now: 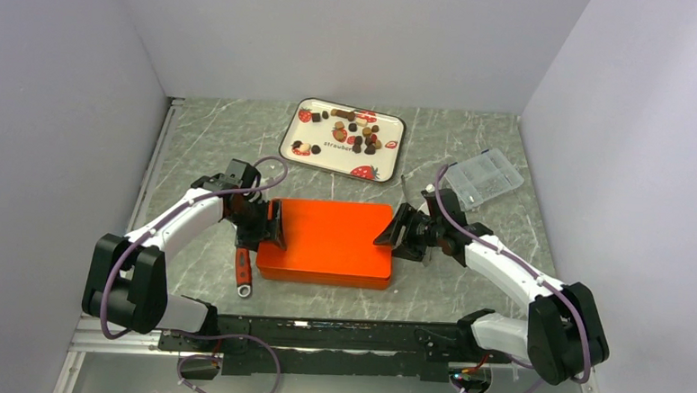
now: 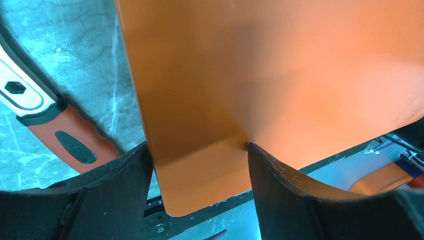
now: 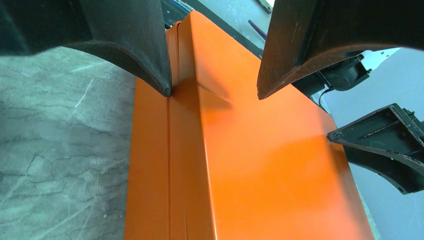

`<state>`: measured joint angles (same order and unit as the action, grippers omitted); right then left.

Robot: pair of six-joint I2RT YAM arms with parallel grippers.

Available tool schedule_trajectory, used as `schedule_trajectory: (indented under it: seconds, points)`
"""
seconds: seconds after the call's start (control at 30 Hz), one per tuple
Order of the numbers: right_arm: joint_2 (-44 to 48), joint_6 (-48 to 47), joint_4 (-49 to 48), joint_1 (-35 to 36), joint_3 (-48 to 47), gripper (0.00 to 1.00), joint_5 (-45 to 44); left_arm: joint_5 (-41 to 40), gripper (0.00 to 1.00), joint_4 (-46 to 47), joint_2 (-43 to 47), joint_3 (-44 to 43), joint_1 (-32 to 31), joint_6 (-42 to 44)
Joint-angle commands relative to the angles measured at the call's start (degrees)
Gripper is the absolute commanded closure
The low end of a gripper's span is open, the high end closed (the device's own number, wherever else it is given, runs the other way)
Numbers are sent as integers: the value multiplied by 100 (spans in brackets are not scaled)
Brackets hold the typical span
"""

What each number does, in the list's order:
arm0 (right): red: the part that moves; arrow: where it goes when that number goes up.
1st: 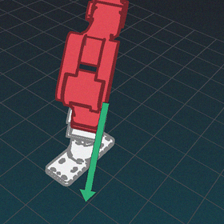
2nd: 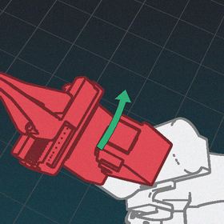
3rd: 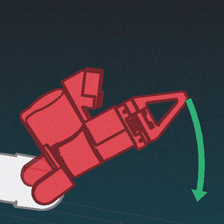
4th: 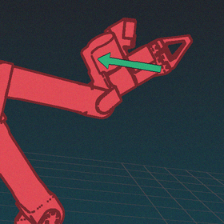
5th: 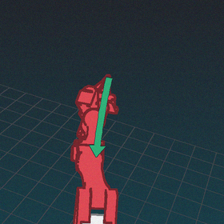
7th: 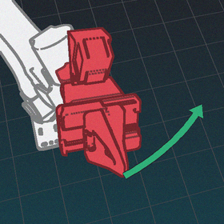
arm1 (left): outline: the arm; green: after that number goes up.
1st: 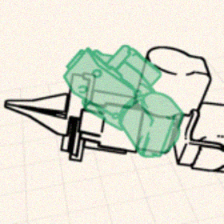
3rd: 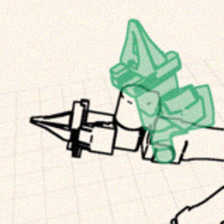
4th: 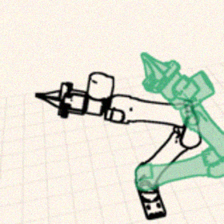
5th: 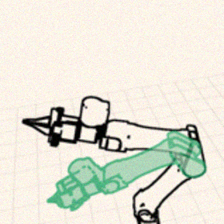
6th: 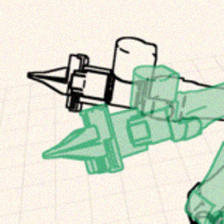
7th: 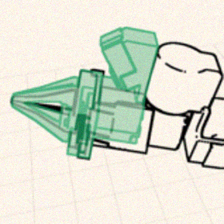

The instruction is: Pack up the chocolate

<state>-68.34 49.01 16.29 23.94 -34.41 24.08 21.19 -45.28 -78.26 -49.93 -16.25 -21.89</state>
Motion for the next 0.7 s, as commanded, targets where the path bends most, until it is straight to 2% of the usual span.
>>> schedule_trajectory:
  seconds: [0.0,0.37,0.67]
  points:
    - [40,16,-223,146,-89,35,227,1225,29,192,74,-145,-39,-168]
    - [60,-84,-17,162,-253,36,260,1669,32,141,54,-131,50,-168]
    - [83,-153,197,161,-415,36,240,1770,38,31,52,23,178,-36]
